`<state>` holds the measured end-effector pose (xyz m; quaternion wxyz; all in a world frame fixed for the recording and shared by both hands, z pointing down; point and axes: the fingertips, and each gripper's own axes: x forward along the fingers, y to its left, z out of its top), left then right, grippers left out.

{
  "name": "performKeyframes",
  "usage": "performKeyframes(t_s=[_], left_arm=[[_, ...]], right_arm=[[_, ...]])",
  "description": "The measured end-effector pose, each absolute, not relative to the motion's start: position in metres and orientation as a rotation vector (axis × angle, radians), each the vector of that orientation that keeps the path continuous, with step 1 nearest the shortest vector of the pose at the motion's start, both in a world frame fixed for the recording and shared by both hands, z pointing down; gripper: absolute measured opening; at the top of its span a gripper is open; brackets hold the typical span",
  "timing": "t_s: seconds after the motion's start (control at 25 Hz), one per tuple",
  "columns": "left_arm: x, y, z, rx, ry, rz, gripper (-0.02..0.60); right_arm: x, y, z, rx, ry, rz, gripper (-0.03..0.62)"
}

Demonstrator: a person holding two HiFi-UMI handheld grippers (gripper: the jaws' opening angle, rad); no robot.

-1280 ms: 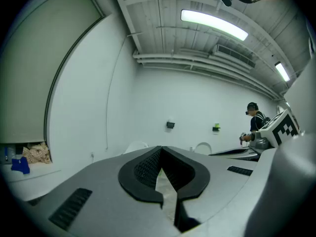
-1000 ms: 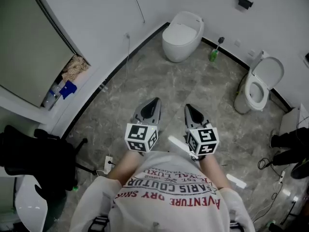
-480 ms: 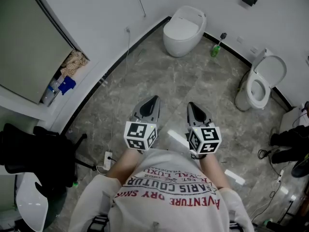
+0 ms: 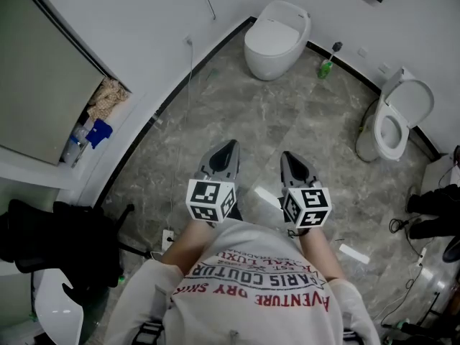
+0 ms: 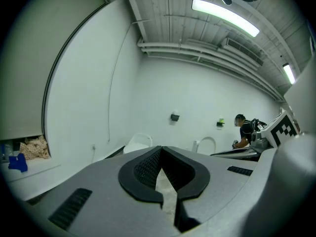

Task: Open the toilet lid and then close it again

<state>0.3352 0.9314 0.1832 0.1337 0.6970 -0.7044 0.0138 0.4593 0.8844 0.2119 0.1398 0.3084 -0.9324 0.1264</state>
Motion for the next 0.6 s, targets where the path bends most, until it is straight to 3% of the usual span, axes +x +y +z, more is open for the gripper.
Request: performKeyframes(t_s=[0.6], left_arm=[[0.160,0.755,0.169,2.152,-1.918,0.035,0.008]], right_arm=[[0.294,0.715,0.200,1.099,-2.618,0.348,0.015]])
